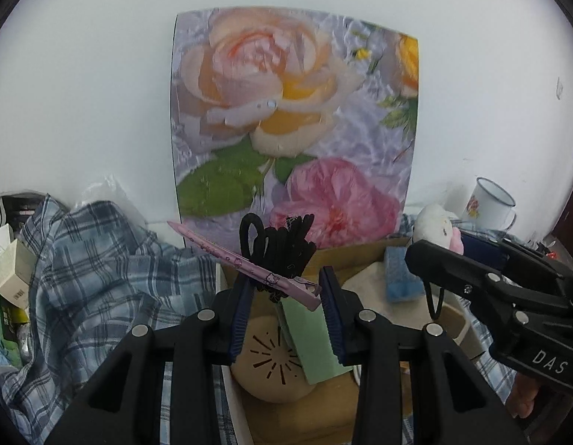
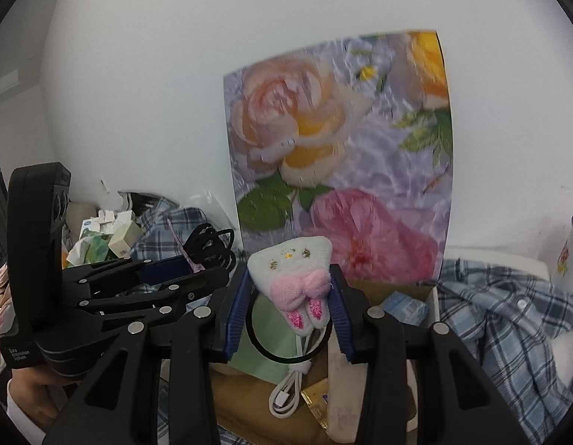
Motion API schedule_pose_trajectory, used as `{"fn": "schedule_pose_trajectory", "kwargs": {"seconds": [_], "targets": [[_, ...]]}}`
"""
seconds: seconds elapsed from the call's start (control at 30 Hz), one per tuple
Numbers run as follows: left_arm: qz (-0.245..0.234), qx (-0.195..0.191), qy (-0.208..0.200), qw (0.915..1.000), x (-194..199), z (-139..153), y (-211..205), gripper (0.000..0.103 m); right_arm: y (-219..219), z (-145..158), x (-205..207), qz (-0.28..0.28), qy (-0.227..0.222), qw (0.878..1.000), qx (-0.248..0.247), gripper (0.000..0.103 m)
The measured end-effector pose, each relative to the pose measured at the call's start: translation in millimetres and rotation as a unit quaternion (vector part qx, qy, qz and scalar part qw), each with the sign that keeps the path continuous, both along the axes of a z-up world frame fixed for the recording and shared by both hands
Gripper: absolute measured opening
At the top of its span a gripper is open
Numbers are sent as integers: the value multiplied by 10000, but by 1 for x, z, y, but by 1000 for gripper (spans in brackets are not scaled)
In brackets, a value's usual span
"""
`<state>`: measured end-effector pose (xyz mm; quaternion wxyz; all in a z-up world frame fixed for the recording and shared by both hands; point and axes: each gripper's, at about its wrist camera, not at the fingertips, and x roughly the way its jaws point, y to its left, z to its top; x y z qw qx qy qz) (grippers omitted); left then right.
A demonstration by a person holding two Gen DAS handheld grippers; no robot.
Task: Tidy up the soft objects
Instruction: 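Lift the hair tie and bunny keychain and carry both over the box, then lower the hair tie and bunny into the box and open both grippers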
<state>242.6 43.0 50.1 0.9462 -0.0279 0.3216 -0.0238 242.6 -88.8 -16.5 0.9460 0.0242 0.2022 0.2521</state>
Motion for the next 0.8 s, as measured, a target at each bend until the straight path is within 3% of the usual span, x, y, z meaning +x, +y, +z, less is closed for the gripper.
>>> {"fn": "schedule_pose_trajectory", "kwargs": {"seconds": [0.6,0.67,0.7,0.77,0.8], "targets": [[-275,67,494,9984,16,-37,-9,38,-4,-35,27,17,796,9968,-8,42],[-231,159,481,9984,16,-37,-11,39,-4,-35,28,-60,814,9967,-42,58],[-182,178,451,9987,15,-37,-10,44,-5,-35,29,-135,838,9964,-68,62],[-160,118,423,9989,15,-36,-7,65,-9,-34,30,-190,873,9960,-2,70],[-70,140,408,9990,16,-35,-5,84,-11,-33,30,-208,883,9959,30,71]]}}
